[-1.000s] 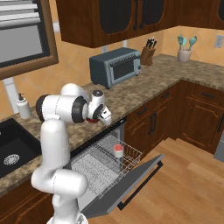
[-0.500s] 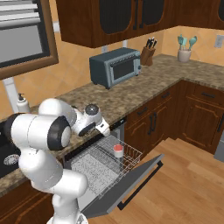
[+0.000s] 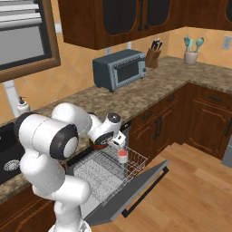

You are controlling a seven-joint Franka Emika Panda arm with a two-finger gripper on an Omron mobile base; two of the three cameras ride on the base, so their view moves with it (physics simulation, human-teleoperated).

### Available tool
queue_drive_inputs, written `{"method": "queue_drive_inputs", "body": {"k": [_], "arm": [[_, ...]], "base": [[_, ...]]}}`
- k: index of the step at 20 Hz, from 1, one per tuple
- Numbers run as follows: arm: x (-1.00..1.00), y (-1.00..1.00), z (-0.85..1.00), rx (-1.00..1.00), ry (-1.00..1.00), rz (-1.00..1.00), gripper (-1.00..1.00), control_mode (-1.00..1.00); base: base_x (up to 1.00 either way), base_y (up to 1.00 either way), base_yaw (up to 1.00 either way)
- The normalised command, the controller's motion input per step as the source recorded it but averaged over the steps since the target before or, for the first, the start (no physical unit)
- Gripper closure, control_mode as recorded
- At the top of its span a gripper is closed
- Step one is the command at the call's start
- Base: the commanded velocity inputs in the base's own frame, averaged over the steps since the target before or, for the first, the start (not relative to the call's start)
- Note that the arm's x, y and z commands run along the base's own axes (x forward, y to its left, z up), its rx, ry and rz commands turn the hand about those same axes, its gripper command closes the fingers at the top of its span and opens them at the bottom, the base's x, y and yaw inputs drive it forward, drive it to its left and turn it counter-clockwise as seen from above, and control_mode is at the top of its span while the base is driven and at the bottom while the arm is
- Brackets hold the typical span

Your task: Pick up the cup and bowl from the counter, place them in the dishwasher, and close the dishwasher door.

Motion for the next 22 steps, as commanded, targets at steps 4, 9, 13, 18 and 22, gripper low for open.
{"method": "queue_drive_inputs", "body": {"k": [4, 9, 13, 18, 22], "arm": [[0.07, -0.52, -0.61, 0.02, 0.0, 0.41, 1.0, -1.0], [0.07, -0.13, -0.79, 0.0, -0.17, 0.27, 1.0, -1.0], [0.34, 0.0, -0.8, 0.0, -0.19, 0.06, 1.0, -1.0], [0.3, 0.0, -0.9, 0.0, -0.04, 0.05, 1.0, -1.0], [0.4, 0.0, -0.61, 0.0, 0.0, 0.02, 1.0, -1.0]], "base": [[0.0, 0.0, 0.0], [0.0, 0.0, 0.0], [0.0, 0.0, 0.0], [0.0, 0.0, 0.0], [0.0, 0.0, 0.0]]}}
